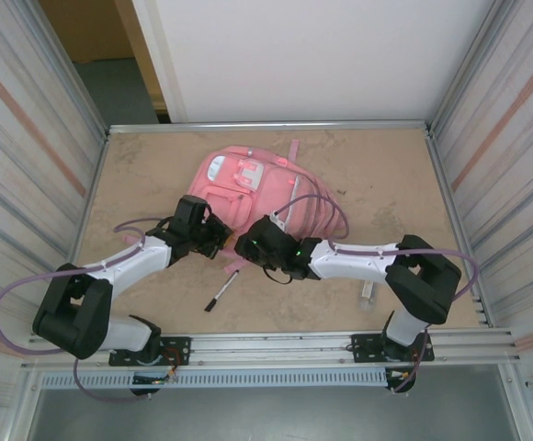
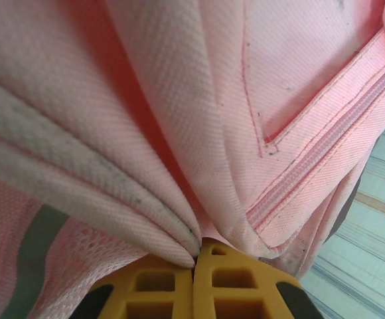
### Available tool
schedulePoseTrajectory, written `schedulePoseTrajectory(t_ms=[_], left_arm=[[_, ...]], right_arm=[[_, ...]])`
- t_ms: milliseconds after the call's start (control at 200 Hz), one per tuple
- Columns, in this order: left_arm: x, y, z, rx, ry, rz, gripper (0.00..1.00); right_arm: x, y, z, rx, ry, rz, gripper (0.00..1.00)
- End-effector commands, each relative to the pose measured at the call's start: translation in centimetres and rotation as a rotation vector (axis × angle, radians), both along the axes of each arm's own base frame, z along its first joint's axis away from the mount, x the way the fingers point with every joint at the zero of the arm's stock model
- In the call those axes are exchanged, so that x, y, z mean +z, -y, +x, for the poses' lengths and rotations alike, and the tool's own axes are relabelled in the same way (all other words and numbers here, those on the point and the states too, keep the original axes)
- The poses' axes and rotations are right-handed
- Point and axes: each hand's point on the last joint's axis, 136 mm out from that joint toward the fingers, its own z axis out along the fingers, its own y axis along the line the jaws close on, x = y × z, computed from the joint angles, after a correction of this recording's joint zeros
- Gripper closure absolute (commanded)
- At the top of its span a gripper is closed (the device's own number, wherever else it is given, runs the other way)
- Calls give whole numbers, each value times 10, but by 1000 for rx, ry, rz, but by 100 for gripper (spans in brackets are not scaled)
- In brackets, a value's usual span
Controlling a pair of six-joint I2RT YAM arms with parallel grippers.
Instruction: Pack the student bag
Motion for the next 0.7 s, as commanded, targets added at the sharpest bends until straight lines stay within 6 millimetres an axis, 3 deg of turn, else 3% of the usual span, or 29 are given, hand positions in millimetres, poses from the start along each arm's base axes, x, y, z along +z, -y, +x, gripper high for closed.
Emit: schedulePoseTrajectory(t_ms=[0, 346, 496, 621, 697], left_arm=[[9, 10, -9, -50, 4, -48, 100], [6, 11, -11, -40, -6, -68, 100], [5, 11, -12, -40, -9, -64, 100], [10, 13, -9, -46, -1, -70, 100], [7, 12, -10, -38, -10, -63, 100]], right_arm=[[2, -2, 4, 8, 25, 0, 59], [-13, -15, 3, 21, 26, -71, 64], [-2, -22, 3, 102, 84, -116, 71], [17, -6, -5, 245, 277, -263, 68], [35, 8, -17, 391, 458, -388, 60]])
